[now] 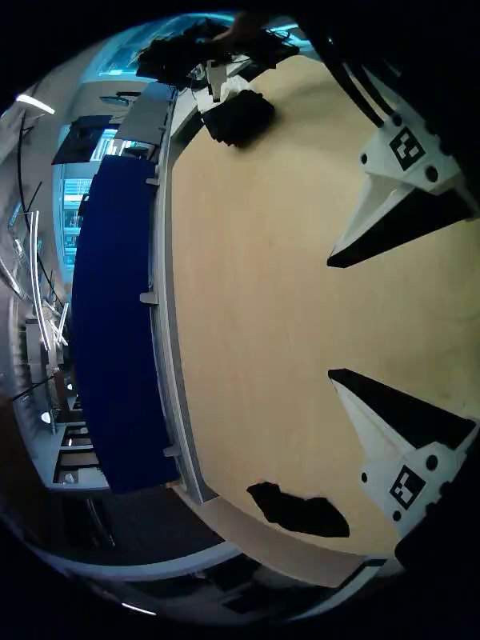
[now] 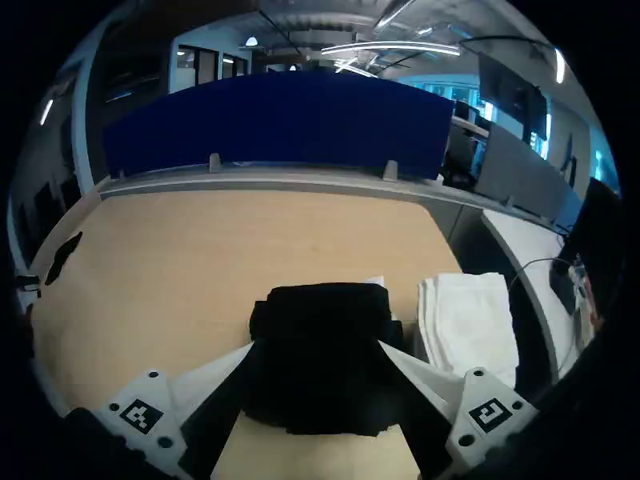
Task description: Fold towel
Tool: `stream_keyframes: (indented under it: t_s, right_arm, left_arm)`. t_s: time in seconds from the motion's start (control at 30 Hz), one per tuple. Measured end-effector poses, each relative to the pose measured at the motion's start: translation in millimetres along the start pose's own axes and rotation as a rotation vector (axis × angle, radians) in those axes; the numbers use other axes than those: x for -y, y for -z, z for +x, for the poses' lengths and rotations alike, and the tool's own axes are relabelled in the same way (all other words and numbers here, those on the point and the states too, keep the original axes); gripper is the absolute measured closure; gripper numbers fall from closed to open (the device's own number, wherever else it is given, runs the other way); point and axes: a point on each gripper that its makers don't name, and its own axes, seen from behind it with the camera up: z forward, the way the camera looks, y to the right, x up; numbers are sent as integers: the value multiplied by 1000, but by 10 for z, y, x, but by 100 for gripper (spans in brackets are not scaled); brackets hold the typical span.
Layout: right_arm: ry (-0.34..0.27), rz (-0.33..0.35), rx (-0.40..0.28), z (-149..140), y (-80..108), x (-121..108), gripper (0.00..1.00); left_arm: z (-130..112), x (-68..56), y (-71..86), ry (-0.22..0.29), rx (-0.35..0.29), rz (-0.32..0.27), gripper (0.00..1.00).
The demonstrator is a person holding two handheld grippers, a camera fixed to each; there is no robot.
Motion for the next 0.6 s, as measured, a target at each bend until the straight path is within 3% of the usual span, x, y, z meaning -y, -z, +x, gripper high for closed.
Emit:
stream_keyframes:
  t_s: [0.3,0.6]
  right_arm:
    - [-70,-31,-164,155,408,123,0]
    - [-196,-51,-367,426,810,120,0]
  left_arm:
    - [47,-27,27,-8,-18,-23,6]
    - [95,-30,64,3,-35,-36,6]
